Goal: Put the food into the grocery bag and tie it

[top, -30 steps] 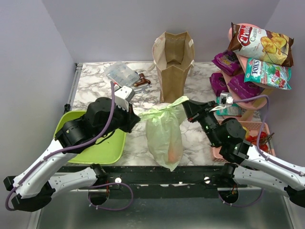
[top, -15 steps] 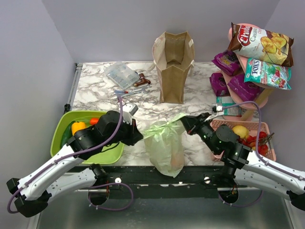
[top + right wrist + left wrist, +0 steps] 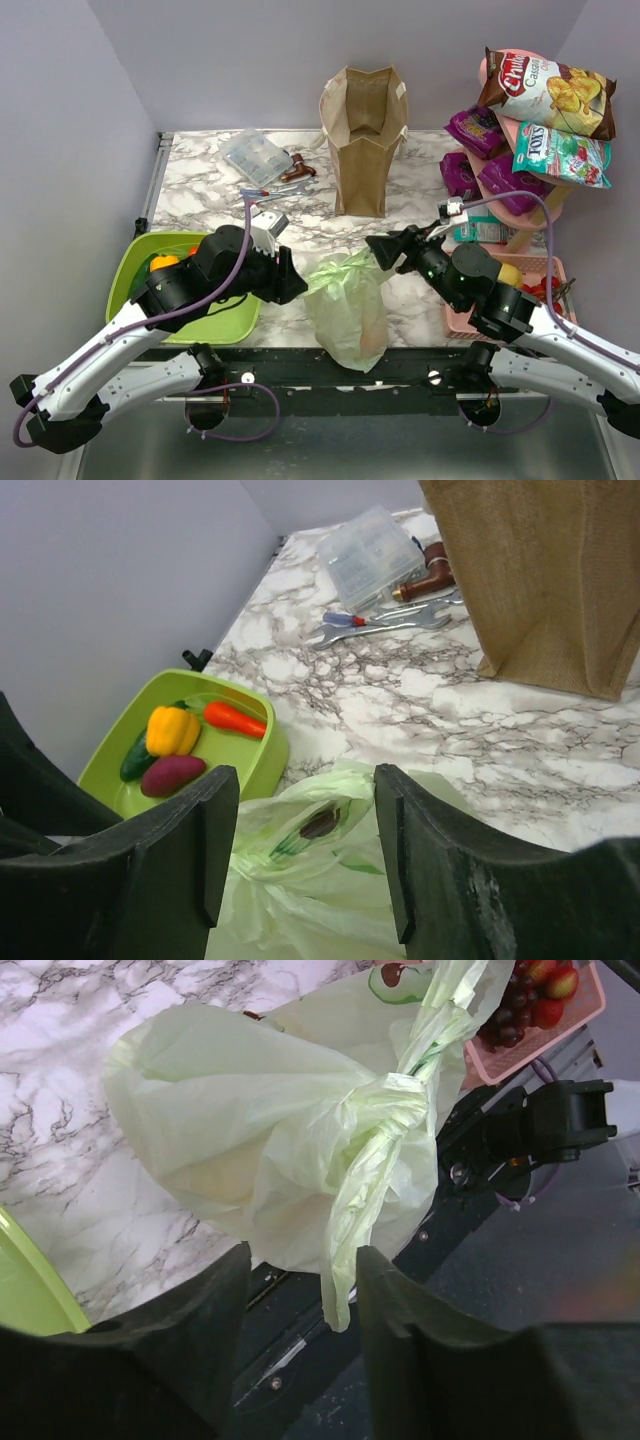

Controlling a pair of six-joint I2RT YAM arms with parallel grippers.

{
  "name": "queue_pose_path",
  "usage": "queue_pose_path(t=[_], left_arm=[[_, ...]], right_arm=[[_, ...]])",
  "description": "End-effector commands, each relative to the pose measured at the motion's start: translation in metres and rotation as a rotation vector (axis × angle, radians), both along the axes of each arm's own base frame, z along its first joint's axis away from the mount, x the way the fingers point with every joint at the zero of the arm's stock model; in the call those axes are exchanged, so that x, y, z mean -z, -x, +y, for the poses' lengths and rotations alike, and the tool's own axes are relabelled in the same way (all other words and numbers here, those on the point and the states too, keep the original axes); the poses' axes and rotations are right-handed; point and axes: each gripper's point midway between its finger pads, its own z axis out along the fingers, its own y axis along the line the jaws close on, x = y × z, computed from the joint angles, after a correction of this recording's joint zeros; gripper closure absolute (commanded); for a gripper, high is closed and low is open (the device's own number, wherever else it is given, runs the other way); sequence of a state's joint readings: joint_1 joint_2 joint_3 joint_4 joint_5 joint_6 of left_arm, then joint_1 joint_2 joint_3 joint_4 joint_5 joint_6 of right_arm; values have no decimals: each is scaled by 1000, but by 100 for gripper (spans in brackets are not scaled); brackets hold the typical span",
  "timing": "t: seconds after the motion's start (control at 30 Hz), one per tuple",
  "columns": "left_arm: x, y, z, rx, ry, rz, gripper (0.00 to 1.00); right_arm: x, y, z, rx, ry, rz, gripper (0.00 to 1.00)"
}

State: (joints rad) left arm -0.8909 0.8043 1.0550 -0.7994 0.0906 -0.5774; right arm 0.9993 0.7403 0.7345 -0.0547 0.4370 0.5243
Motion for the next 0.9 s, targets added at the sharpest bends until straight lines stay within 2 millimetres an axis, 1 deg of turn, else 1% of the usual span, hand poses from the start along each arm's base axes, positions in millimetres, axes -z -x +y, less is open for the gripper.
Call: queue_pose_path(t=[0.0, 0.07, 0.13, 0.2, 0.23, 0.27, 0.3, 0.37, 0.47, 0.53, 0.6, 0.67, 0.77, 0.87], left_arm=[[-17, 6, 5, 13, 32, -27, 47], [-20, 6, 9, 6, 29, -35, 40], [-24, 6, 12, 2, 25, -45, 36], [-30, 5, 16, -11, 24, -65, 20], [-33, 4, 18, -19, 25, -79, 10], [-37, 3, 20, -25, 28, -95, 8], [-40, 2, 21, -30, 33, -111, 2], [-43, -6, 27, -74, 28, -147, 1], [-40, -21, 36, -159, 12, -198, 2], [-36, -27, 41, -196, 0, -215, 1], [-36, -31, 42, -216, 1, -229, 2], [-40, -34, 42, -238, 21, -235, 1], [-53, -37, 42, -270, 59, -240, 1], [-65, -36, 42, -266, 60, -241, 1]], right_arm=[[-4, 5, 3, -52, 93, 20, 33], [-10, 5, 2, -53, 113, 13, 28], [-18, 5, 1, -54, 120, 4, 23], [-28, 5, -1, -51, 116, -12, 19], [-32, 5, -2, -47, 118, -17, 17], [-39, 4, -4, -40, 111, -26, 16], [-43, 3, -5, -26, 113, -30, 16], [-57, -1, -8, -2, 107, -42, 15], [-76, -8, -11, 41, 116, -59, 14], [-90, -14, -14, 81, 122, -72, 14], [-99, -20, -16, 111, 135, -84, 14], [-102, -24, -17, 132, 157, -94, 13], [-106, -31, -22, 179, 195, -98, 12], [-117, -35, -30, 228, 215, -110, 10]])
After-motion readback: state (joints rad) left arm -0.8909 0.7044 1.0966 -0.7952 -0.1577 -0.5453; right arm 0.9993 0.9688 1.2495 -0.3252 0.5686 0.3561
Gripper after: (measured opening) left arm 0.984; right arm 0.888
